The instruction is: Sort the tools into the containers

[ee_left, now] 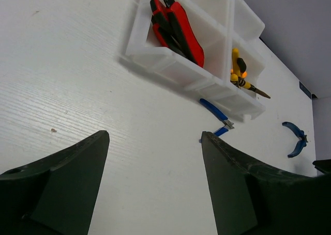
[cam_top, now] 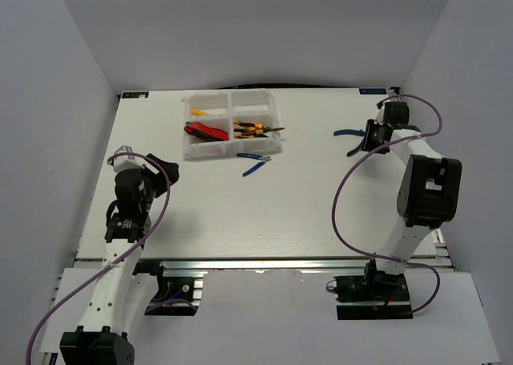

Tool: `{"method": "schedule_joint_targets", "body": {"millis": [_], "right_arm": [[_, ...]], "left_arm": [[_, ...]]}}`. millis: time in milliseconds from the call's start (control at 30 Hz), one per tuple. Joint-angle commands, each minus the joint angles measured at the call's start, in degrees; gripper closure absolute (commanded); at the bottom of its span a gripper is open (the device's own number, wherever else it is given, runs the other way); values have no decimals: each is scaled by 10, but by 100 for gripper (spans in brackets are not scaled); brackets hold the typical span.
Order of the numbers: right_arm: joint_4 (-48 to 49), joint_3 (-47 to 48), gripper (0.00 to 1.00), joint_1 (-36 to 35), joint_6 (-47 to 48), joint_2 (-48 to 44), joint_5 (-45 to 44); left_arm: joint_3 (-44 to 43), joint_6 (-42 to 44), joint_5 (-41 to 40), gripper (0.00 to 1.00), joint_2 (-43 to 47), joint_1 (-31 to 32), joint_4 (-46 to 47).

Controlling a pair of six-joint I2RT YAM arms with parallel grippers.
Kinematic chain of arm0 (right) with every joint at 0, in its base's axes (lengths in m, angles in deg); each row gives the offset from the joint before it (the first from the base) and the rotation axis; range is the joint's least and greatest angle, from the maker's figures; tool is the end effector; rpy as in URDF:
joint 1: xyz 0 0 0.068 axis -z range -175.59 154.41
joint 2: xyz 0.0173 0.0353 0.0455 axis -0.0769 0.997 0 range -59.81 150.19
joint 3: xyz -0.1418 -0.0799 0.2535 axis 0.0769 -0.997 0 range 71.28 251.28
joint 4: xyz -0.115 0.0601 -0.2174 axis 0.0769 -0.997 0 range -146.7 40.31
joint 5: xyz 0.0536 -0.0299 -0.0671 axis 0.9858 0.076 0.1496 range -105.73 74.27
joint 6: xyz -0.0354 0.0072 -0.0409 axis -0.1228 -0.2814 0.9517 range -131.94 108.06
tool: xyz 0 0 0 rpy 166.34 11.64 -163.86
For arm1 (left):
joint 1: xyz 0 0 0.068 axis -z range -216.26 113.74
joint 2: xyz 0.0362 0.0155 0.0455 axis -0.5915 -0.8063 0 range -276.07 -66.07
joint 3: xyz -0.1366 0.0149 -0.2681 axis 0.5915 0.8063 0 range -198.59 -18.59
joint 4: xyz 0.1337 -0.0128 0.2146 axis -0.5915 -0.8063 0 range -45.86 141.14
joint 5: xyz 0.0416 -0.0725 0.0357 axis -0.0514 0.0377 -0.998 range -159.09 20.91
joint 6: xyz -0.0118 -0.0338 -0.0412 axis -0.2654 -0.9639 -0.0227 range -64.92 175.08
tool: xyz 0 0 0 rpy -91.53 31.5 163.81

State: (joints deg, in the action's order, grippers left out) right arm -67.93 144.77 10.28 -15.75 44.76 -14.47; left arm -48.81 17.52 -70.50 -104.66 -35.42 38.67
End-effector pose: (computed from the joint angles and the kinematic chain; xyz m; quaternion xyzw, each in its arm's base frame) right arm 0.3970 -0.0401 0.2430 0.0753 0.9346 0.0041 0.3477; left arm 0.1365 -0.0011 0.2821 -0.2659 0.7791 -0.1771 0.5393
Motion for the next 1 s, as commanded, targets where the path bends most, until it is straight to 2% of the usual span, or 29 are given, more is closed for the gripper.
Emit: {"method": "schedule_joint_targets", "body": {"millis": [0,100,267,400,467,533,567,600,633,700,733,833,867,933,967], "right_arm": [[34,36,62,-2,35,3,52],[64,35,62,-1,63,1,68],[37,60,59,-1,7,27,50],[29,74,44,-6,12,38,47],[47,63,42,-8,58,25,102],[40,69,41,-8,205,18,188],[15,78,41,-7,276,10,238],[-54,88,41,-7,349,7,315],[-76,105,41,-9,461,5,327],[-97,118,41,-9,525,6,335],[-141,148,41,-9,591,12,333],[-253,197,43,-9,705,48,330],[-285,216,44,-8,804,62,328],[-330,218,43,-8,907,67,317],[-354,210,41,-7,1004,69,313]], "left_arm": [[-5,-6,3,17,-7,-1,0],[-4,-8,4,17,-8,-1,0],[7,-21,3,17,-5,-1,10],[4,-24,3,17,-10,-1,10],[2,-21,3,17,-13,0,6],[0,-21,2,17,-14,-1,3],[1,-21,2,17,-15,-1,4],[2,-21,3,17,-16,-1,5],[2,-22,3,17,-16,-1,6],[2,-23,5,17,-18,-1,9],[3,-23,6,17,-19,-1,9],[4,-23,6,17,-18,0,8],[5,-23,7,17,-18,0,6],[7,-23,7,17,-14,-1,4],[9,-23,7,17,-13,-1,3]]}}
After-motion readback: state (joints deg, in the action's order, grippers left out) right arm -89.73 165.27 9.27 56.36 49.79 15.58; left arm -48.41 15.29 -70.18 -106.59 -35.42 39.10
